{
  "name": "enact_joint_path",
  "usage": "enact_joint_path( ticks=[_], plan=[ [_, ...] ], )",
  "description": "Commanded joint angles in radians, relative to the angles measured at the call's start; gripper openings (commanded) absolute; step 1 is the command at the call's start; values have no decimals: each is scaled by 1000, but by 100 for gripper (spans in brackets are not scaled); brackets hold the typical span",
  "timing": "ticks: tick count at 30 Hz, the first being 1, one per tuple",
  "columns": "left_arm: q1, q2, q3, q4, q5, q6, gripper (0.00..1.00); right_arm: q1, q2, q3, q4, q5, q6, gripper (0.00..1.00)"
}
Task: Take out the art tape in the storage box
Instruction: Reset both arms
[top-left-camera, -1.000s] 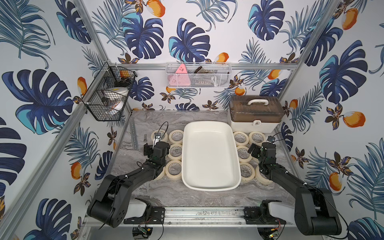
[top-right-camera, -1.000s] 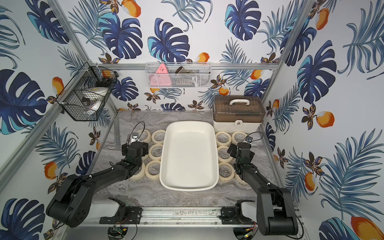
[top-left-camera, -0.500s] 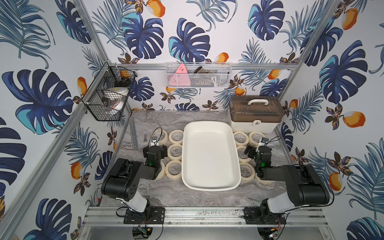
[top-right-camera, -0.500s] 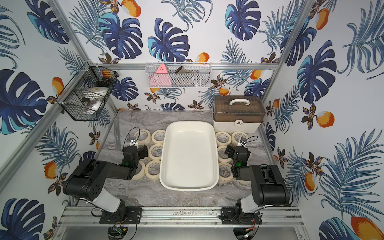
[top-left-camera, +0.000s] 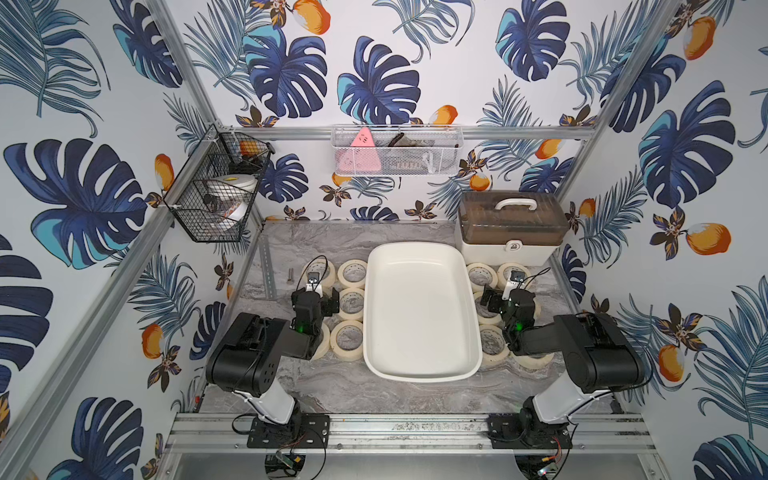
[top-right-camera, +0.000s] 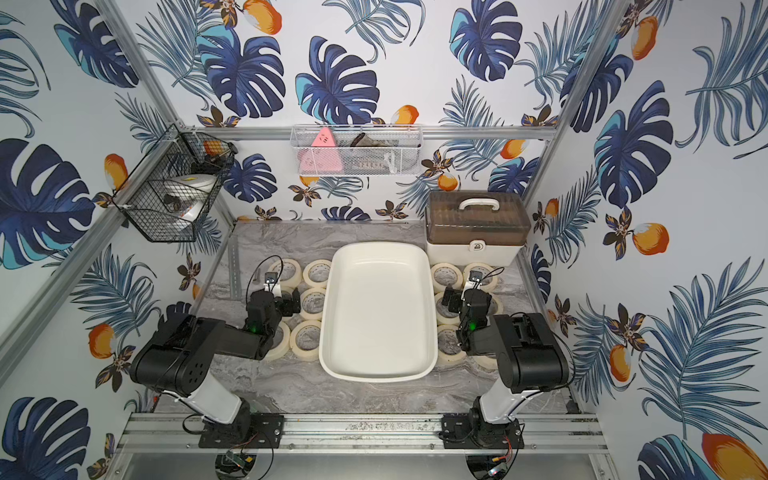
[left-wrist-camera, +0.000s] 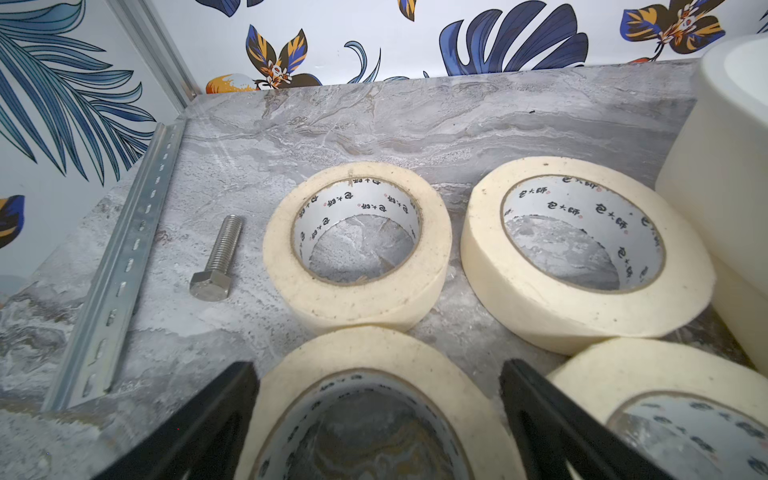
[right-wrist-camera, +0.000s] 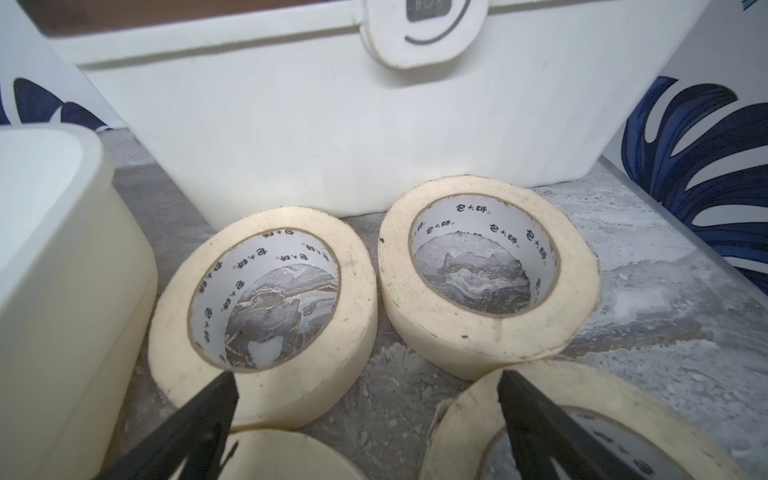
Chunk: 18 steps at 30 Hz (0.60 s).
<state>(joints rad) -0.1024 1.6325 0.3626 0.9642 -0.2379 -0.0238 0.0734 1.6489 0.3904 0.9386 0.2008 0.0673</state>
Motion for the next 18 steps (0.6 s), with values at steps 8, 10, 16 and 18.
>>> enact_joint_path(
  ticks=[8,10,16,18],
  plan=[
    [3,-1,6,23,12,15,99,12,8,7,23,20,-26,100],
    [4,-2,5,22,12,15,99,12,4,11,10,20,-24,100],
    [4,-2,6,24,12,14,99,14,8,16,5,21,-29,100],
    [4,-2,7,21,12,15,99,14,9,17,4,20,-29,100]
  ],
)
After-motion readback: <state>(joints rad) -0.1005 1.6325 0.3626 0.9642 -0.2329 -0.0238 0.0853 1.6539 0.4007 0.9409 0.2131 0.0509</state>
